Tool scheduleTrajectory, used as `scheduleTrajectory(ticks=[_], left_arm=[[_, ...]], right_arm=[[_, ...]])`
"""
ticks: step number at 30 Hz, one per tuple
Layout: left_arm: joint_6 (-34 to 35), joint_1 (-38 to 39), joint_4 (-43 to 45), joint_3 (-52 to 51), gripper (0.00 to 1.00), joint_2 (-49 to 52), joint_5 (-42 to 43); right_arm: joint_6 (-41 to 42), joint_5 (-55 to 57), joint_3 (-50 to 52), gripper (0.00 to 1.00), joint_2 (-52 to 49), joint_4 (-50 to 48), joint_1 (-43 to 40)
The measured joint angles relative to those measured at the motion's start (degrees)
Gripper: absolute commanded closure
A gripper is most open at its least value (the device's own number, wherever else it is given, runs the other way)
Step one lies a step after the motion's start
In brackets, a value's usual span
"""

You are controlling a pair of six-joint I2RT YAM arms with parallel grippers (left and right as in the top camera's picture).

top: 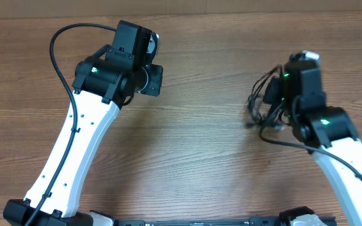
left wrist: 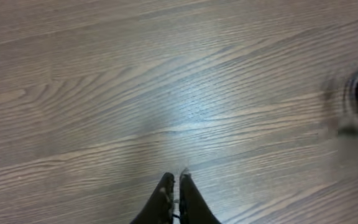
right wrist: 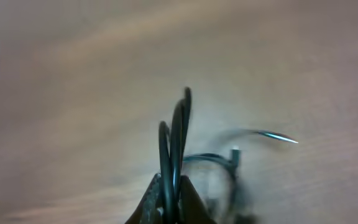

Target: Untangle cables

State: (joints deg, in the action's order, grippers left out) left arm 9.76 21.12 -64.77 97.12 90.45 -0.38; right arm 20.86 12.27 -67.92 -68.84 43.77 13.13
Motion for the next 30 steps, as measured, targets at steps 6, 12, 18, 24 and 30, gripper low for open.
scheduleTrajectory(ticks=[6, 12, 18, 24, 30], left_arm=[[1.7, 0.0, 0.0, 0.0, 0.70, 0.3, 7.9], [2.3, 0.0, 0.7, 0.0, 0.52, 3.6, 17.5], [2.8, 0.0, 2.6, 0.0, 0.40, 9.7, 23.9], [2.8, 0.3, 4.0, 0.0, 0.39, 16.7, 26.8], [0.8, 1.7, 6.6, 0.0, 0.33, 23.0, 33.2]], right_arm=[[-0.2, -11.8, -3.7, 0.96, 2.8, -1.6, 0.0], [-0.4, -22.9, -3.7, 0.96, 2.6, -5.0, 0.0], [-0.6, -28.6, -3.7, 0.96, 2.6, -5.7, 0.0], [-0.5, -30.3, -3.7, 0.96, 2.6, -5.7, 0.0], [-0.5, -35.1, -3.7, 0.96, 2.6, -7.5, 0.0]])
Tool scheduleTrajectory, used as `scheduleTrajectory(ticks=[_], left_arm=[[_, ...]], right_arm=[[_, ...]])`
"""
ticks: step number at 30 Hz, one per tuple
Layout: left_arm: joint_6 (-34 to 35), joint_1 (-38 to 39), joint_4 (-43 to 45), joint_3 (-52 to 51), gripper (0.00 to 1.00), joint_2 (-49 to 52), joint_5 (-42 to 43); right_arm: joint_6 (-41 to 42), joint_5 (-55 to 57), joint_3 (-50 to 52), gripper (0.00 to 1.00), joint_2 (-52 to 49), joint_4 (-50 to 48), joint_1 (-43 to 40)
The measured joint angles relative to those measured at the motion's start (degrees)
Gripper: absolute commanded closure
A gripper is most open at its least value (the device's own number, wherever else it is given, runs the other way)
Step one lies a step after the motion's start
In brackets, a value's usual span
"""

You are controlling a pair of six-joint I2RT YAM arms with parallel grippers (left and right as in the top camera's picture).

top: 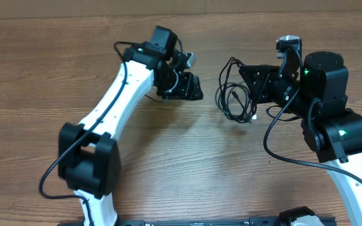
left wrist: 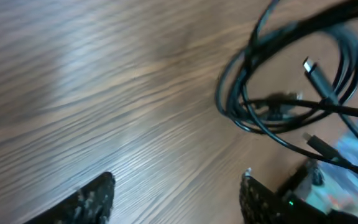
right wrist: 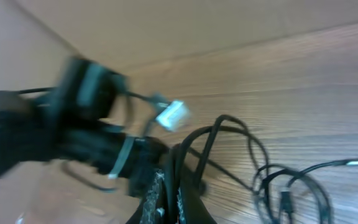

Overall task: Untangle cables
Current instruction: 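Pull the cables apart, moving the grippers away from each other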

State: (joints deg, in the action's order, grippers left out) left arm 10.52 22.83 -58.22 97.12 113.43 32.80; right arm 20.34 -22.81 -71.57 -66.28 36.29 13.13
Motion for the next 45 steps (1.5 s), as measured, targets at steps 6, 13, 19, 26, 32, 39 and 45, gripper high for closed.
scheduleTrajectory(ticks=[6, 13, 19, 26, 32, 39, 45], left_arm=[[-1.6, 1.3, 2.6, 0.0, 0.33, 4.4, 8.1], [-4.1, 1.5, 6.5, 0.0, 0.53, 6.0, 13.0], [-6.5, 1.5, 6.6, 0.0, 0.96, 6.0, 13.4], [-9.9, 0.3, -0.7, 0.0, 0.96, 6.0, 11.8], [-12.8, -4.9, -6.1, 0.0, 0.96, 5.2, 7.5], [-13.8, -13.2, -10.1, 0.0, 0.96, -5.5, -0.7], [-13.5, -19.1, -10.9, 0.0, 0.96, -16.4, -4.0]], right_arm=[[0.0, -3.0, 0.0, 0.96, 0.0, -1.2, 0.0], [0.0, -4.5, 0.0, 0.96, 0.0, -1.6, 0.0], [0.0, -4.8, 0.0, 0.96, 0.0, -1.6, 0.0], [0.0, 3.7, 0.0, 0.96, 0.0, 3.0, 0.0], [0.1, 22.0, 0.0, 0.96, 0.0, 11.1, 0.0], [3.3, 43.9, 0.0, 0.96, 0.0, 20.7, -0.3], [4.5, 49.4, 0.0, 0.96, 0.0, 22.5, -2.8]])
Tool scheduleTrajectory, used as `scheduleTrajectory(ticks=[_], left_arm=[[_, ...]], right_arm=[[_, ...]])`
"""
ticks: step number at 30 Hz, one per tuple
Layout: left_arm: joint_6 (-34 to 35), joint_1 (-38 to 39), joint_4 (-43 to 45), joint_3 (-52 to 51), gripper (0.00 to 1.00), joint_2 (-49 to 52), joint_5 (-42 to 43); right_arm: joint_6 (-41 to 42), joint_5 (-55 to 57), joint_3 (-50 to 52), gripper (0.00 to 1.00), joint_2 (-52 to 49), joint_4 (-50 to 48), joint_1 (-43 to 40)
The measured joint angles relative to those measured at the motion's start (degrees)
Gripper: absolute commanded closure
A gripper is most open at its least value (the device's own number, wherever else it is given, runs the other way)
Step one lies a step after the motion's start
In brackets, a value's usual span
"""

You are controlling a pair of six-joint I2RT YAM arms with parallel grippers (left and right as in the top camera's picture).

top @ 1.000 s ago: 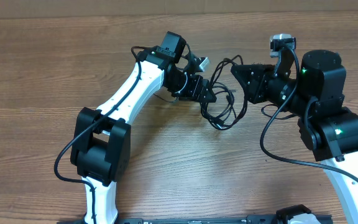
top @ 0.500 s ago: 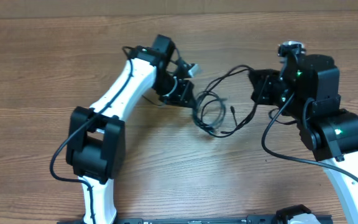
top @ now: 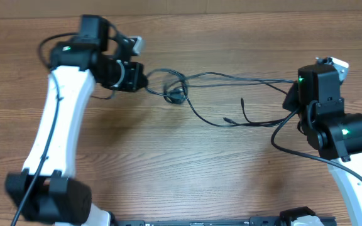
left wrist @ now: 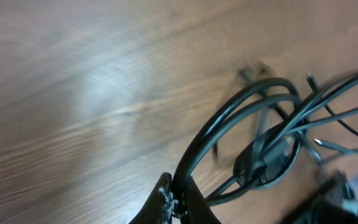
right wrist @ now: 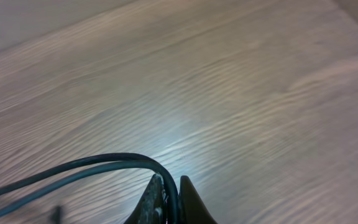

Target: Untangle cables

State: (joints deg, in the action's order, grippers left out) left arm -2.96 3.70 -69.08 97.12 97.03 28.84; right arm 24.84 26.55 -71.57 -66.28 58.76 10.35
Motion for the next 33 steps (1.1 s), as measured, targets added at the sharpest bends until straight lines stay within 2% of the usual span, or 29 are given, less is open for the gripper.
scheduleTrajectory(ticks=[5, 8, 13, 18, 19, 20, 22, 23, 24, 29, 33], left_arm=[[5.2, -6.0, 0.0, 0.0, 0.96, -5.6, -8.3], [8.5, -9.0, 0.5, 0.0, 0.96, -7.4, -9.5], [8.7, -6.7, 1.2, 0.0, 0.96, -7.9, -2.1], [7.3, -1.9, 1.0, 0.0, 0.94, -7.9, -1.9], [7.1, -1.2, 0.8, 0.0, 0.89, -7.9, -2.5], [7.0, -0.4, 0.4, 0.0, 0.79, -7.9, -3.3], [6.8, 0.6, -0.4, 0.0, 0.49, -7.9, -4.9], [6.6, 0.7, -0.6, 0.0, 0.40, -7.9, -5.5], [6.4, 0.8, -0.9, 0.0, 0.36, -7.9, -6.0], [6.2, 0.9, -1.2, 0.0, 0.33, -7.9, -7.3], [6.0, 2.7, -0.8, 0.0, 0.24, -7.9, -6.2]], right_arm=[[1.1, 5.5, 0.0, 0.96, -0.1, 2.3, -4.2], [2.2, 4.8, 0.0, 0.96, -0.4, 1.9, -5.8], [0.5, -9.1, 0.0, 0.96, -0.8, -2.1, -5.9], [-12.0, -36.0, 0.0, 0.96, -0.9, -5.4, -5.9], [-13.8, -39.8, 0.0, 0.96, -0.9, -5.4, -5.9], [-15.9, -43.8, 0.0, 0.96, -0.9, -5.4, -5.9], [-18.6, -49.4, 0.0, 0.96, -0.9, -5.4, -5.9], [-19.6, -51.7, 0.0, 0.96, -0.9, -5.4, -5.9], [-20.8, -54.1, 0.0, 0.96, -0.9, -5.5, -5.9], [-24.2, -62.9, 0.0, 0.96, -0.9, -6.4, -5.9], [-25.3, -67.1, 0.0, 0.96, -0.9, -7.1, -5.9]])
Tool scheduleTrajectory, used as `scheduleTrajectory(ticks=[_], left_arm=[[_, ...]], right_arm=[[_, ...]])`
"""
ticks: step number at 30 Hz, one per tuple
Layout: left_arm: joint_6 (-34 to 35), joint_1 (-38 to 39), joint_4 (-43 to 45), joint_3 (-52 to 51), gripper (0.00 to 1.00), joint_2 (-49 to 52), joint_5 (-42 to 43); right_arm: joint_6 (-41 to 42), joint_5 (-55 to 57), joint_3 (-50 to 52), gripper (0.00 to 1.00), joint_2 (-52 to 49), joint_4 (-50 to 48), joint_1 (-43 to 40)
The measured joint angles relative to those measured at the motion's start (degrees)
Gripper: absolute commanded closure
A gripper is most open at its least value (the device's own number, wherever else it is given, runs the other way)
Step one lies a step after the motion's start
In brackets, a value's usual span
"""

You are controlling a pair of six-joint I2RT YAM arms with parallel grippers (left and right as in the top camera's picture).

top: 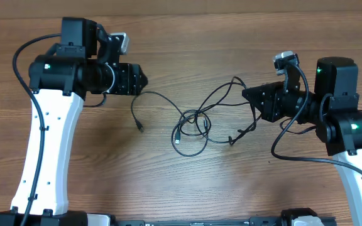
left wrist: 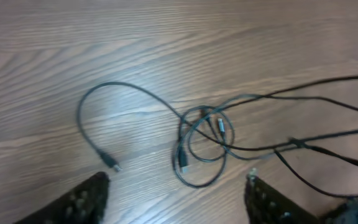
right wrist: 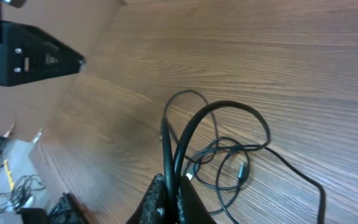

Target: Untangle cables

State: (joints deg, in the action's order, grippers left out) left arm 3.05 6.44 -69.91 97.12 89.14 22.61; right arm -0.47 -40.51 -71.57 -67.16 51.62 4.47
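Observation:
Thin black cables lie in a loose knot mid-table, also visible in the left wrist view as a tangle. One strand curves left and ends in a plug. My left gripper hovers open above the table's left part, holding nothing; its fingers stand wide apart. My right gripper is shut on two cable strands that run down from it to the knot. Another plug end lies beside the knot.
The wooden table runs back to a cardboard wall. In the right wrist view my left arm's black head shows at top left, and the table's edge falls off at the lower left.
My left gripper was shut on the cables, which were stretched between the two arms. It has let go and stands open. The cables now lie slack on the table. My right gripper has moved inward, still holding.
First my right gripper held the bundle at the right while my left was shut and empty far away. Then my left was open beside the bundle mid-table. Then both held it, arms apart and cables stretched. Now only the right holds, with the knot looser.

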Motion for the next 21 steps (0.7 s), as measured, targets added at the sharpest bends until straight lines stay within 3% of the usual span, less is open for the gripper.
scheduleTrajectory(ticks=[5, 11, 17, 21], left_arm=[[-0.3, 4.3, 2.7, 0.0, 0.17, 0.0, 5.3], [-0.5, 11.1, 8.0, 0.0, 0.17, 2.1, 11.6], [-4.8, 17.2, 10.6, 0.0, 0.22, 6.5, 13.0], [-8.3, 20.7, 11.5, 0.0, 0.16, 10.4, 12.7]], right_arm=[[-0.6, -1.6, 0.0, 0.96, 0.0, -0.1, 0.0], [-0.9, -3.0, 0.0, 0.96, 0.0, -0.1, 0.0], [-0.9, -3.2, 0.0, 0.96, 0.0, -0.2, 0.0], [-0.9, -3.2, 0.0, 0.96, 0.0, -0.1, 0.0]])
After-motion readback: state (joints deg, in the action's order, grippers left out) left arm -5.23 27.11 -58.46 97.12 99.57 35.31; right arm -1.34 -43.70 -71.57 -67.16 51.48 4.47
